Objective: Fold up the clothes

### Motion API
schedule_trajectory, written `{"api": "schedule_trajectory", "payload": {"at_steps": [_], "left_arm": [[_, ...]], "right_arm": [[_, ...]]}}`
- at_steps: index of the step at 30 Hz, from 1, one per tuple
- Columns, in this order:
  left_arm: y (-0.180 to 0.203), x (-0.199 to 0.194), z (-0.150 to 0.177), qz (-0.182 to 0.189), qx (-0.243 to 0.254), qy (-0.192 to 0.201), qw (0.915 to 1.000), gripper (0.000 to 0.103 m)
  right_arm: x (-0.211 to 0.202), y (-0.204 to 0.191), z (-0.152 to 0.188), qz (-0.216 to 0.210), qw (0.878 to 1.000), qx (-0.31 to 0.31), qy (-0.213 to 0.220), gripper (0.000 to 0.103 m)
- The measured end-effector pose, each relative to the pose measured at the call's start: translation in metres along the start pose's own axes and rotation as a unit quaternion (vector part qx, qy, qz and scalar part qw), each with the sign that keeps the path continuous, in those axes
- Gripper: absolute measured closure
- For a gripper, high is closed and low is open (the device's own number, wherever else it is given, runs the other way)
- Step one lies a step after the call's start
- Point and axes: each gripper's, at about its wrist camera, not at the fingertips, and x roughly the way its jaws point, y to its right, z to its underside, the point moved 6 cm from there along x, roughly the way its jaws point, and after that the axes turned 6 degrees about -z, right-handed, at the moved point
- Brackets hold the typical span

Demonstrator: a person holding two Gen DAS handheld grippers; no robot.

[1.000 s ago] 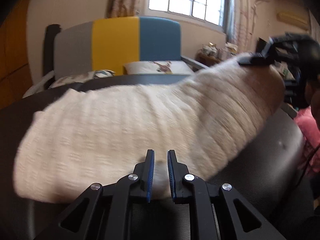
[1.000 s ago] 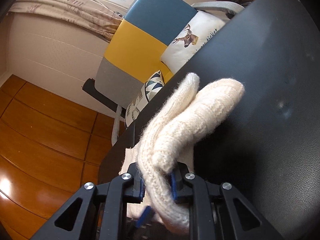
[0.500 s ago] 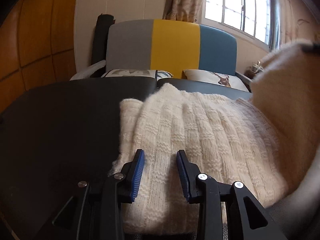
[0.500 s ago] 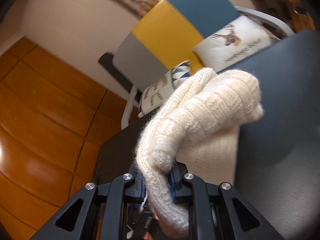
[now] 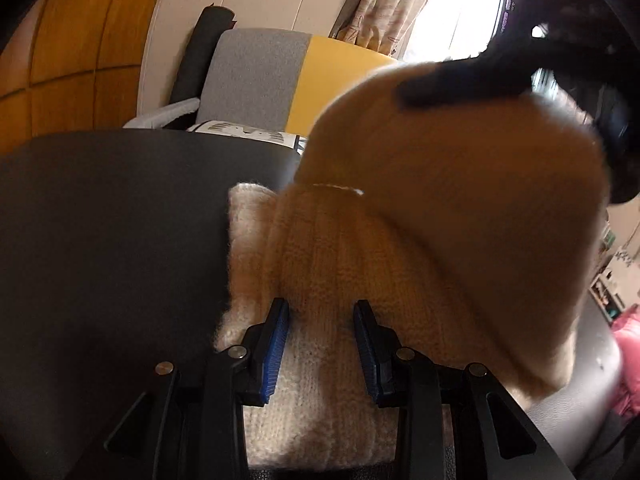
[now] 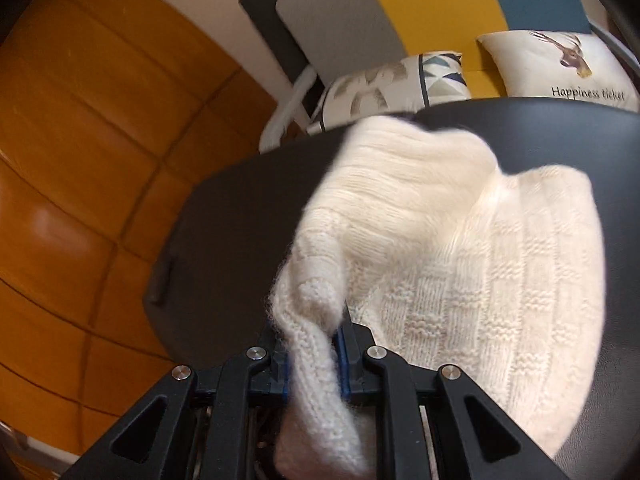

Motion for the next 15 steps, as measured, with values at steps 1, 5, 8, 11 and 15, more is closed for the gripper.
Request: {"api": "schedule_trajectory", "payload": {"at_steps": [1, 5, 8, 11, 15], "left_arm": [[0.0, 0.0, 0.0, 0.004, -0.002, -0.001, 1.0, 0.069], [-0.001, -0.003, 0.001, 0.02, -0.014, -0.002, 0.9997, 0.068], [-0.003, -0.005, 0.001, 0.033, -0.028, -0.001, 0.999, 0.068], [-0.009, -0.011, 0.002, 0.045, -0.054, 0.006, 0.9976, 0.068], [-0.012, -0.028, 0.005, 0.022, -0.06, 0.022, 0.9977, 0.068]], "right_arm": [[0.005, -0.001, 0.003, 0.006, 1.0, -0.006, -0.005, 0.088], [0.021, -0.004, 0.011, 0.032, 0.999, -0.033, -0.024, 0.088], [0.027, -0.006, 0.014, 0.047, 0.997, -0.05, -0.035, 0.088], [0.037, -0.007, 0.019, 0.058, 0.995, -0.058, -0.048, 0.087], [0.052, -0.008, 0.025, 0.066, 0.993, -0.069, -0.071, 0.085]]}}
